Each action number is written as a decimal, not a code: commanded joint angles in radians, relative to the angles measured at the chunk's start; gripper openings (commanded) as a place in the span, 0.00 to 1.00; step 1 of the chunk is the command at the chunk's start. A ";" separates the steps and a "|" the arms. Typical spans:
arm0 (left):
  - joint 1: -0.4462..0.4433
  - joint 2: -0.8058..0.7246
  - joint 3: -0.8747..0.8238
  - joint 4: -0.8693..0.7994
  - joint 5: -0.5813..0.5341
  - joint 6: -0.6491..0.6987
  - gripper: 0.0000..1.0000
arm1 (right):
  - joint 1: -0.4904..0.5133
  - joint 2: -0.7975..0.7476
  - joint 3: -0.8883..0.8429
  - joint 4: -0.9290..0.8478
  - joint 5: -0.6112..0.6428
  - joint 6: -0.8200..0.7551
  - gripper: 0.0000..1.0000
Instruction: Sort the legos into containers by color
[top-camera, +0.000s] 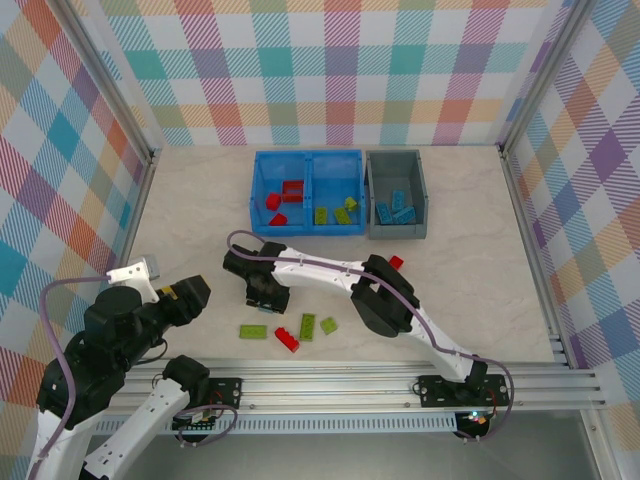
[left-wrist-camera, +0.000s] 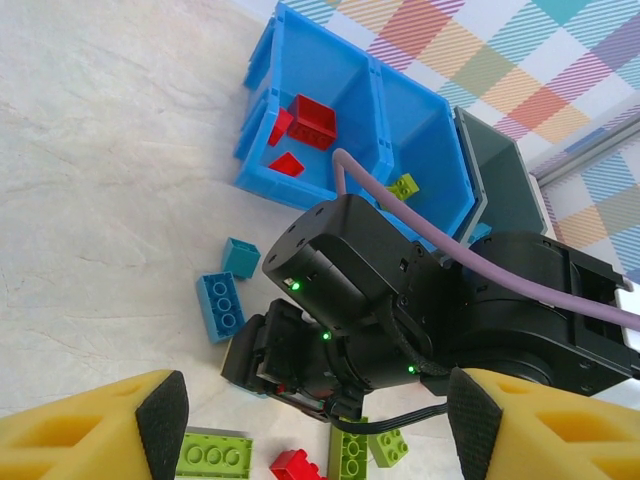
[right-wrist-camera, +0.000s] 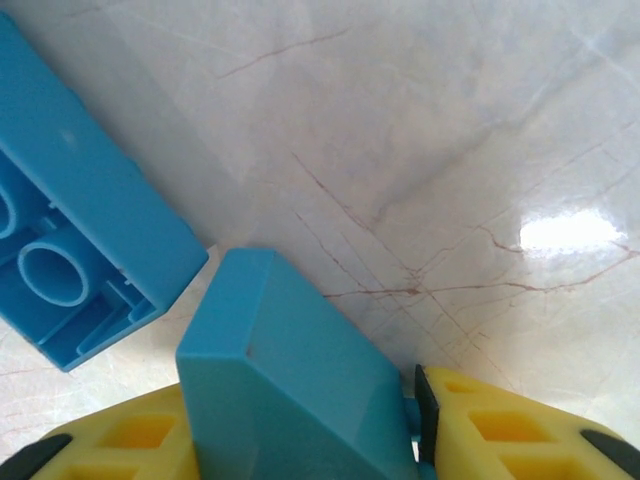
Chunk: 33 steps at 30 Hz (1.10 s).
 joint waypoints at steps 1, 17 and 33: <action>-0.006 0.016 -0.008 0.015 0.026 0.009 0.71 | 0.002 -0.073 -0.048 -0.016 0.053 -0.017 0.40; -0.064 0.421 0.041 0.364 0.327 -0.046 0.67 | -0.437 -0.832 -0.540 0.032 0.330 -0.497 0.39; -0.638 1.023 0.327 0.665 -0.258 0.074 0.68 | -0.862 -0.242 -0.028 0.036 0.022 -0.764 0.38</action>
